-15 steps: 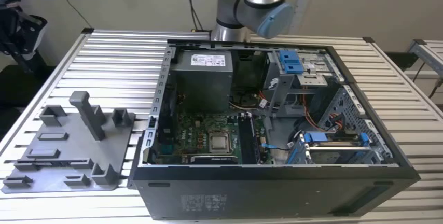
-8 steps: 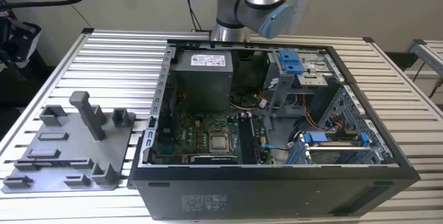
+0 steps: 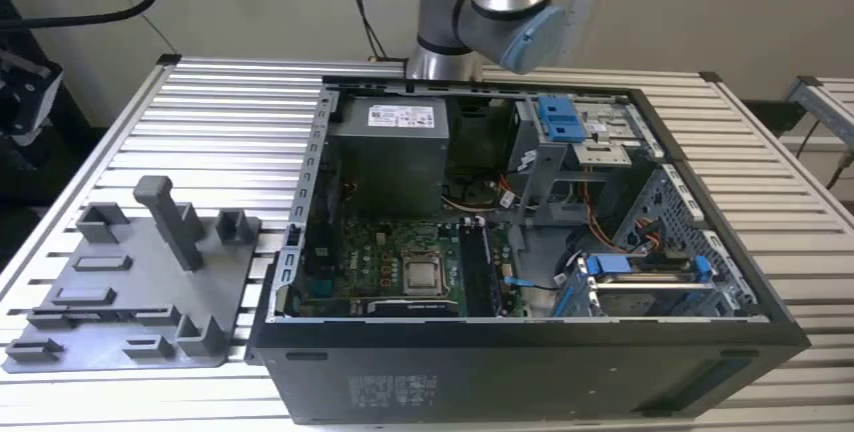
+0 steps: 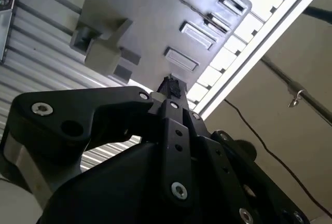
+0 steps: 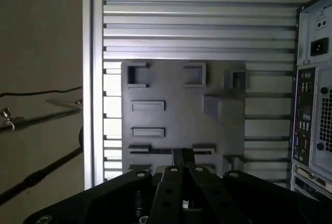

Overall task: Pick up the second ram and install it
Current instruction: 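Reach for the second ram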

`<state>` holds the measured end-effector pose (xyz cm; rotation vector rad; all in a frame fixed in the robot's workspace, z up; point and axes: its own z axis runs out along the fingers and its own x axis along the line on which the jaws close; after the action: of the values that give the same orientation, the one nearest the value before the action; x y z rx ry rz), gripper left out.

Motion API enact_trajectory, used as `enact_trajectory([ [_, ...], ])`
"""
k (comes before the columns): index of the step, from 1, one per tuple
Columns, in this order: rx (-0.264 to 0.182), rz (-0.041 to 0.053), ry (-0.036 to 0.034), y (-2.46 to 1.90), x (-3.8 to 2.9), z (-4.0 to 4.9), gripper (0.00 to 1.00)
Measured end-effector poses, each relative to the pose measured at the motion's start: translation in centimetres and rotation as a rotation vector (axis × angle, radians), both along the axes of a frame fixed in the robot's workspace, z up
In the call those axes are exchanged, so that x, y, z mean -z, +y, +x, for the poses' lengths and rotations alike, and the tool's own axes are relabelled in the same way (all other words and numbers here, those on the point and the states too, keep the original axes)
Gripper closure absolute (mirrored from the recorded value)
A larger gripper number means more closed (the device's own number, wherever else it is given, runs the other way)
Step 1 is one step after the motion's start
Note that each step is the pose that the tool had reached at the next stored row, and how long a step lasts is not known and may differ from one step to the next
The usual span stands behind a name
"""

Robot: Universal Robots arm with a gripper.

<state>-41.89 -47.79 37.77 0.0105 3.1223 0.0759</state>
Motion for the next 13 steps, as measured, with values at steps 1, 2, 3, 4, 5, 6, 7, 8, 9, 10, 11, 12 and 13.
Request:
enact_trajectory([
  [1, 0.0, 0.0, 0.0001, -0.23, 0.02, -0.04, 0.89],
  [2, 0.0, 0.0, 0.0, -0.45, 0.04, -0.09, 0.89],
  [3, 0.0, 0.0, 0.0, -0.7, 0.06, -0.14, 0.89],
  [4, 0.0, 0.0, -0.0001, -0.95, 0.08, -0.19, 0.89],
  [5, 0.0, 0.0, 0.0, -1.18, 0.1, -0.23, 0.89],
  [6, 0.0, 0.0, 0.0, -1.39, 0.11, -0.28, 0.89],
  [7, -0.001, 0.0, 0.0, -1.59, 0.12, -0.33, 0.89],
  [8, -0.001, 0.0, 0.0, -1.8, 0.13, -0.37, 0.89],
  [9, -0.001, 0.0, 0.0, -1.97, 0.12, -0.41, 0.89],
  [10, -0.001, -0.0001, 0.0, -2.02, 0.13, -0.43, 0.89],
  [11, -0.001, -0.0001, 0.0001, -2.02, 0.12, -0.43, 0.89],
  [12, -0.001, 0.0, 0.0, -2.02, 0.13, -0.43, 0.89],
  [13, -0.001, 0.0, 0.0002, -2.02, 0.13, -0.43, 0.89],
])
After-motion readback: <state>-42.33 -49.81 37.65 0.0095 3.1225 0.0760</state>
